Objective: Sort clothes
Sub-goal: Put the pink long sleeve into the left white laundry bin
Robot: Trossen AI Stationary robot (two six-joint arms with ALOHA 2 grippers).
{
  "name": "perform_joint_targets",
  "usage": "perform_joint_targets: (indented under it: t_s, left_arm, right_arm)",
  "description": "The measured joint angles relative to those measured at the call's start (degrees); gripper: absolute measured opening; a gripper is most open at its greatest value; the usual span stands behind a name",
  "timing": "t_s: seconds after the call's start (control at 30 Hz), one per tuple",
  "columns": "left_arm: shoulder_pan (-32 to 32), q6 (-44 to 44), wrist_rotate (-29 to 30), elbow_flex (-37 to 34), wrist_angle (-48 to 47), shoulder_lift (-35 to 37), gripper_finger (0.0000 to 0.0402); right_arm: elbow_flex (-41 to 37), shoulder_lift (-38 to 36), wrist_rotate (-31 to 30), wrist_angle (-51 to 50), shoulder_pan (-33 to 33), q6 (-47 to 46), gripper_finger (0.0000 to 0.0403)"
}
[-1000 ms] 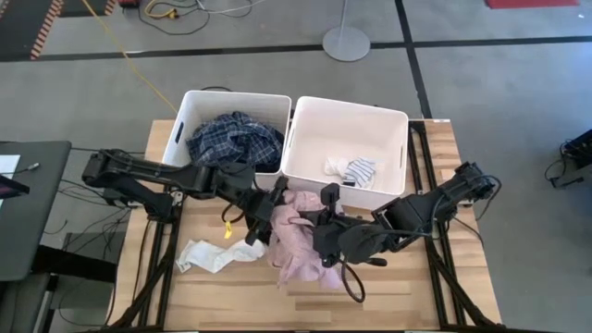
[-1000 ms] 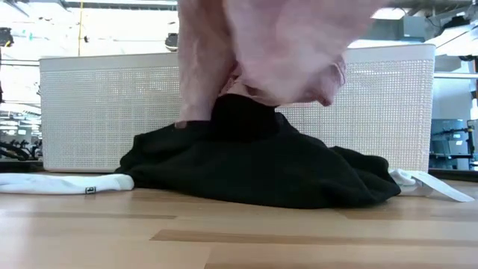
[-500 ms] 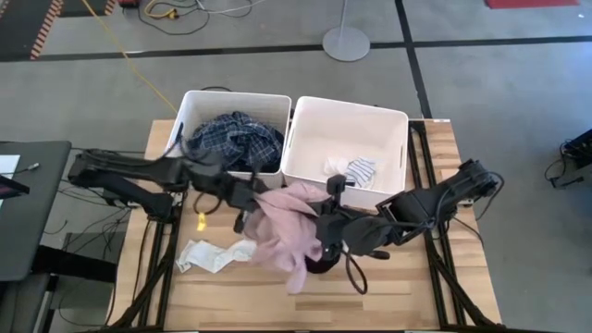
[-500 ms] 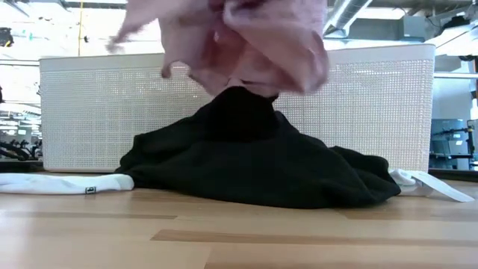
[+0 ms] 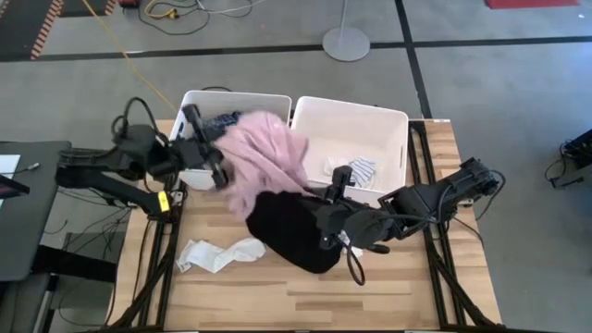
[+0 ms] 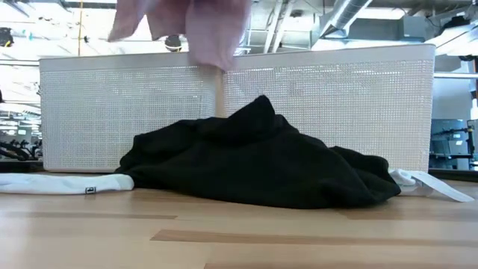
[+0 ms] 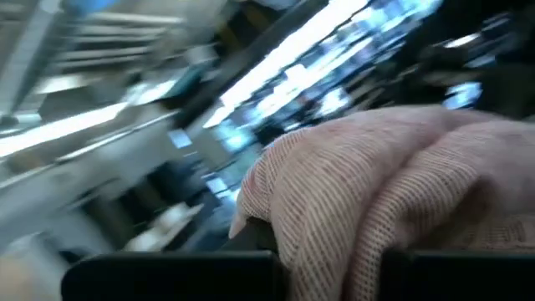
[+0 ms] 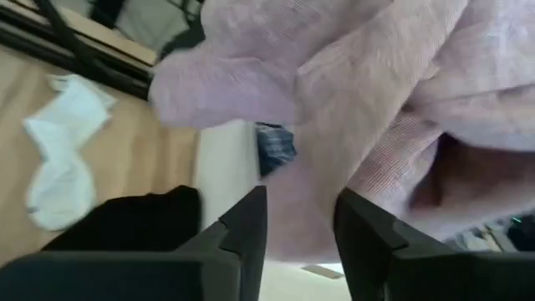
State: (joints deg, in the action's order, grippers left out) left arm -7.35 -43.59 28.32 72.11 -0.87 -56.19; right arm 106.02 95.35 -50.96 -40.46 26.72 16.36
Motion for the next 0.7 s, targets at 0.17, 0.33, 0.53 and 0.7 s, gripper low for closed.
perform_joint_targets:
  t_s: [0.17, 0.33, 0.53, 0.7]
  left_arm:
    - [2.46, -6.44, 9.33, 2.33, 1.32, 0.05, 0.0015]
    - [5.77, -10.09, 14.21, 3.1, 1.04, 0.06, 0.0015]
    - [9.67, -10.15, 15.29, 3.11, -2.6, 0.05, 0.0015]
    - [13.85, -8.39, 16.14, 3.11, -8.09, -0.93, 0.0014]
  right_arm:
    - [-0.04, 0.02, -0.52, -0.23, 0.31, -2.0, 0.0163]
    - [-0.04, 0.02, -0.52, -1.0, 2.06, -4.18, 0.0162]
    - [-0.04, 0.02, -0.52, -2.93, 4.73, -7.66, 0.0161]
    - [-0.04, 0.02, -0.52, -6.4, 7.45, -11.85, 0.016]
